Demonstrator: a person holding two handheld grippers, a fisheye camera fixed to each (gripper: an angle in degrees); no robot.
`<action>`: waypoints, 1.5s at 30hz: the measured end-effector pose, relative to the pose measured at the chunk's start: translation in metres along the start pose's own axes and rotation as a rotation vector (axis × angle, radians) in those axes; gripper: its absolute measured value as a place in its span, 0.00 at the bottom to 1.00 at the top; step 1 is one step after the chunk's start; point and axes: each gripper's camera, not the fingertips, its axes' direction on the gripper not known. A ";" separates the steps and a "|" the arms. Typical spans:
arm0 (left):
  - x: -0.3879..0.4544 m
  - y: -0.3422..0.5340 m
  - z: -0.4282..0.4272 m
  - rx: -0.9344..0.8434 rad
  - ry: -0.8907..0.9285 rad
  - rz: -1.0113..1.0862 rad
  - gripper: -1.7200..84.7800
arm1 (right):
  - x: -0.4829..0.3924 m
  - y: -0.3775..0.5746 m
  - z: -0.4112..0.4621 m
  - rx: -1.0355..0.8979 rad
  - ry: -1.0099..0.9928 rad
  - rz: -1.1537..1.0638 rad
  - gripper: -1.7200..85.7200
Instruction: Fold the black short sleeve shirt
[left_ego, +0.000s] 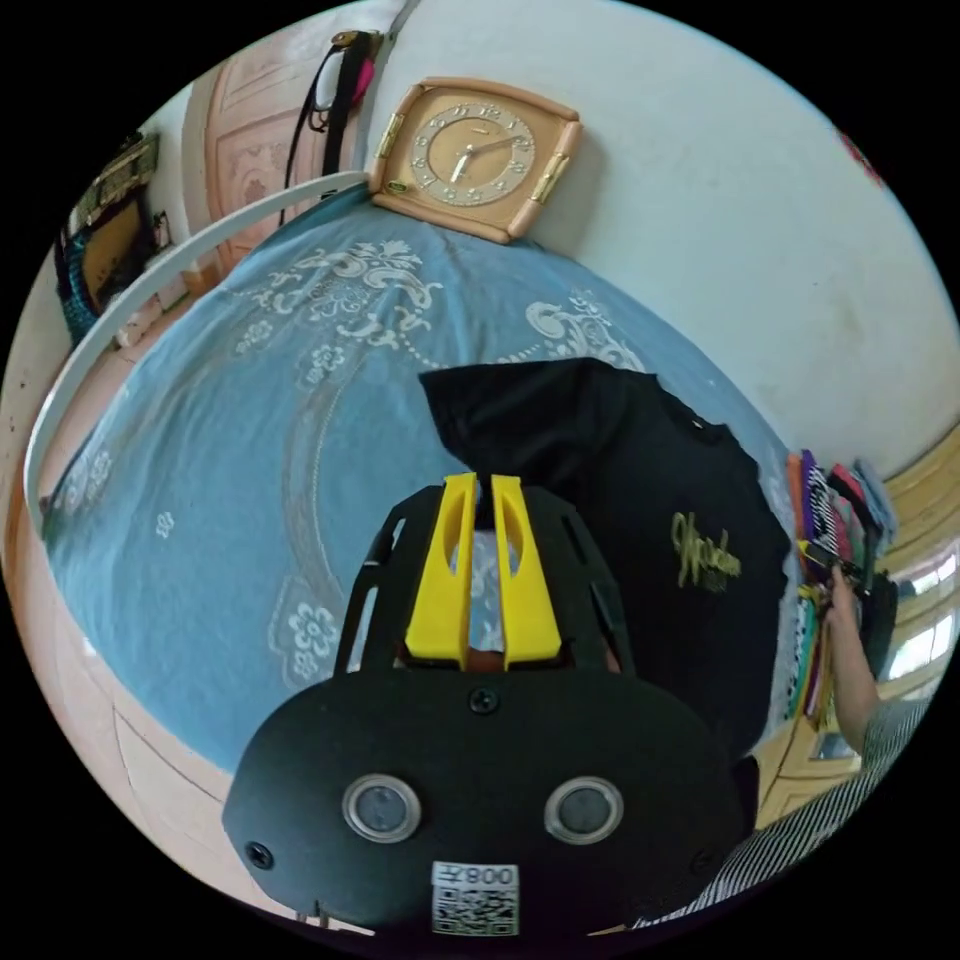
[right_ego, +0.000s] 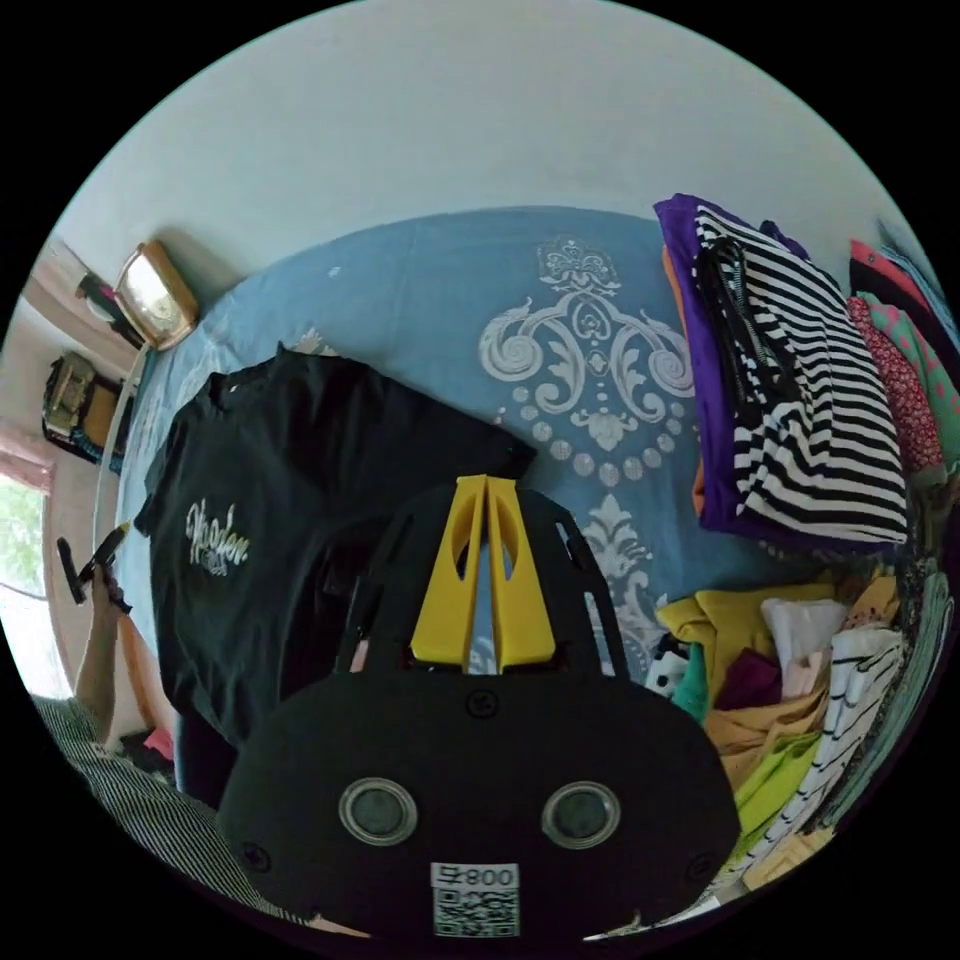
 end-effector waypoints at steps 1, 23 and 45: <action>-0.001 0.015 -0.001 -0.032 0.019 0.008 0.04 | -0.009 0.016 0.007 -0.010 -0.041 -0.040 0.02; -0.077 0.232 -0.092 -0.363 0.285 -0.035 0.12 | -0.022 0.301 0.037 -0.326 -0.279 -0.036 0.10; -0.126 0.328 -0.183 -0.290 0.360 -0.090 0.03 | -0.066 0.416 0.061 -0.350 -0.097 -0.024 0.04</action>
